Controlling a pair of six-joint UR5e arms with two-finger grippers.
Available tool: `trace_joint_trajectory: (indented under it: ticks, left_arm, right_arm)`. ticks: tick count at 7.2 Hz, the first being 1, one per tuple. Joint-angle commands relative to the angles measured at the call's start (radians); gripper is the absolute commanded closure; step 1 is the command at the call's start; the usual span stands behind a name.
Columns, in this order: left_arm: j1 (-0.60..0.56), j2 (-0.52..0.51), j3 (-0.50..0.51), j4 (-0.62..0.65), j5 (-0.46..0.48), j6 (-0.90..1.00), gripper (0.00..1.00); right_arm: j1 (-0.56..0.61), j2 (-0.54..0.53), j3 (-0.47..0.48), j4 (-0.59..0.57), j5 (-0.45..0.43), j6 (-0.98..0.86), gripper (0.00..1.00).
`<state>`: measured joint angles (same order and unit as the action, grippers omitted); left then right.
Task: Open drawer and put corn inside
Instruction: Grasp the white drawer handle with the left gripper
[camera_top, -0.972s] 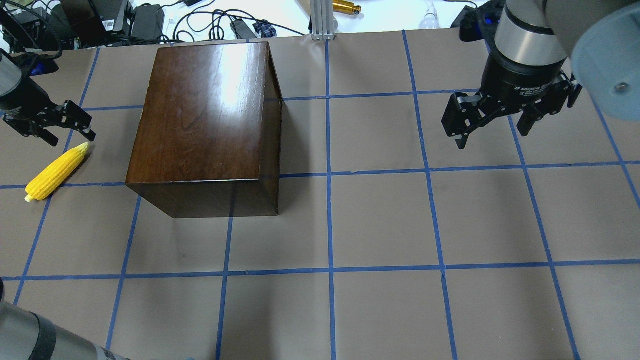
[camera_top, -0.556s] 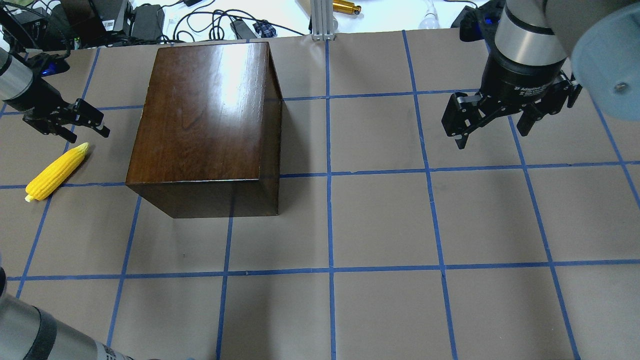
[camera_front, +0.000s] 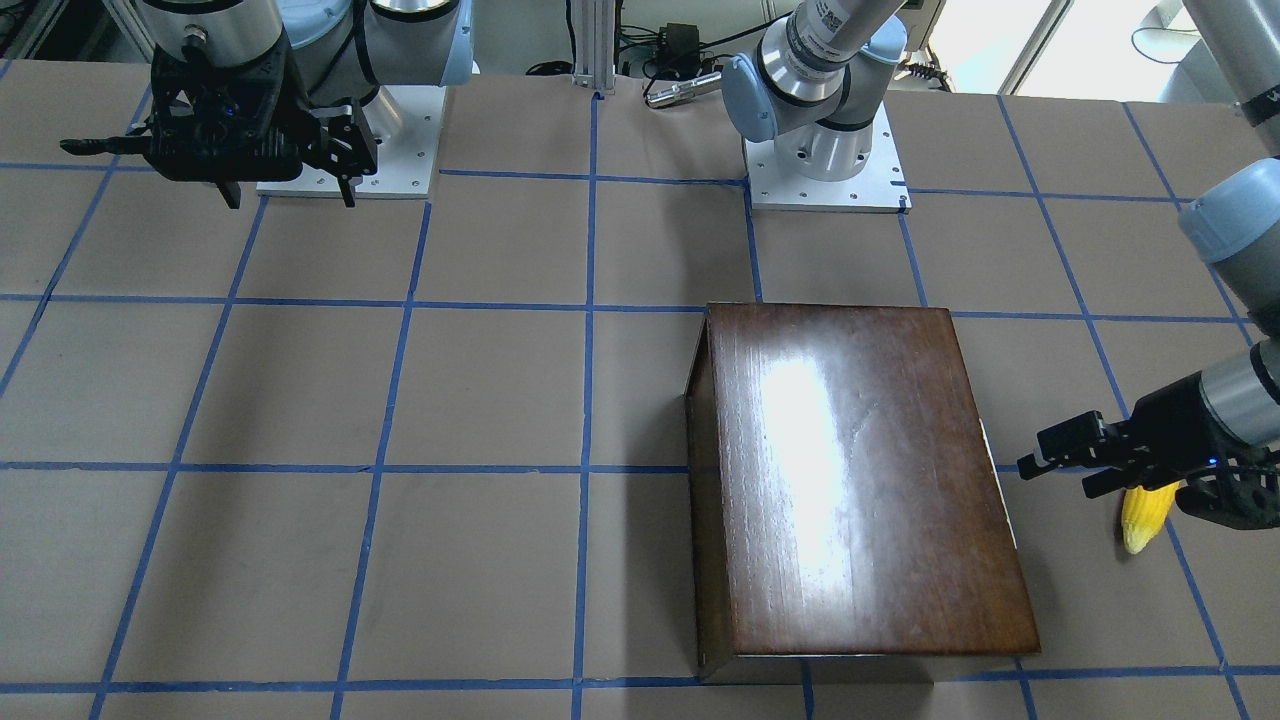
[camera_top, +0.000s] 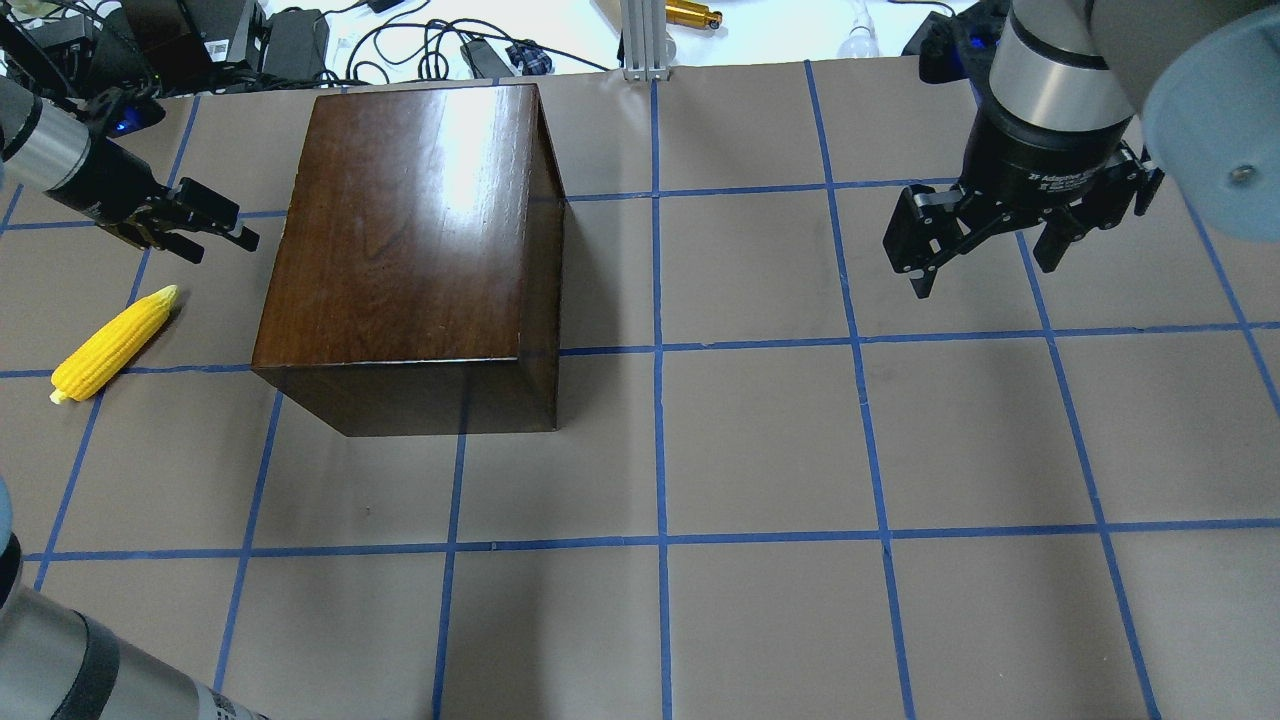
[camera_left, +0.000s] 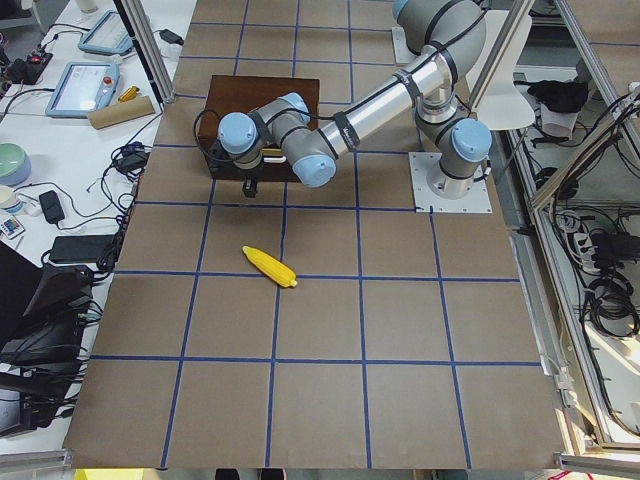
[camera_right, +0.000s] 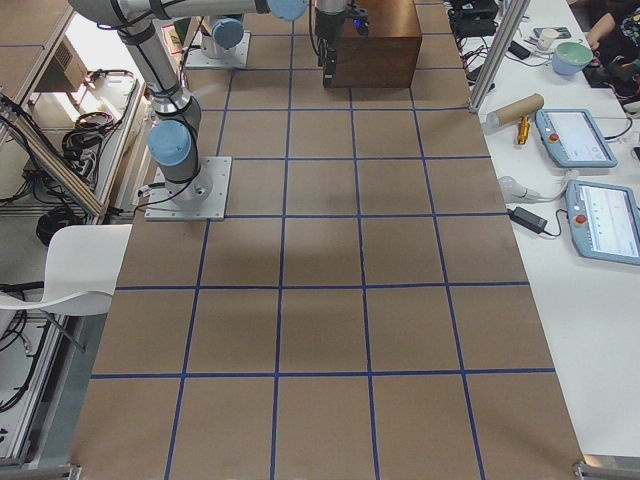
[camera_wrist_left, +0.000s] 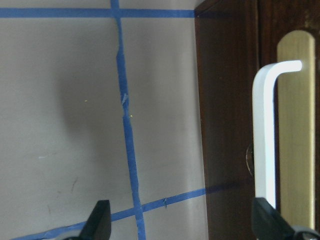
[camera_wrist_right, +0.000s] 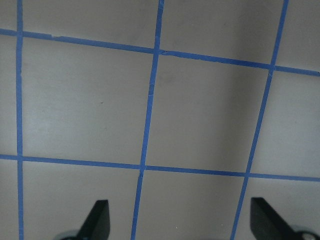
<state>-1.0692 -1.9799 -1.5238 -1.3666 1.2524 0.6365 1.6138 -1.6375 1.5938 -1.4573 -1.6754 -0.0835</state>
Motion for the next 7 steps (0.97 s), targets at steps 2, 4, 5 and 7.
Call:
trace_joint_trajectory:
  ticks: [2, 4, 5, 7]
  left_arm:
    - [-0.034, -0.01, 0.001, 0.001, -0.002, -0.001, 0.0]
    - [-0.035, -0.026, 0.001, 0.006, -0.002, -0.006, 0.0]
    - [-0.038, -0.034, 0.001, 0.006, -0.002, -0.008, 0.0]
    - [-0.04, -0.046, -0.001, 0.009, -0.002, -0.009, 0.0]
  right_arm:
    - [0.0, 0.001, 0.0, 0.0, 0.0, -0.001, 0.0]
    - [0.0, -0.001, 0.0, 0.0, 0.0, 0.001, 0.0]
    - [0.0, -0.001, 0.0, 0.0, 0.0, 0.001, 0.0]
    - [0.0, 0.001, 0.0, 0.0, -0.001, 0.001, 0.0]
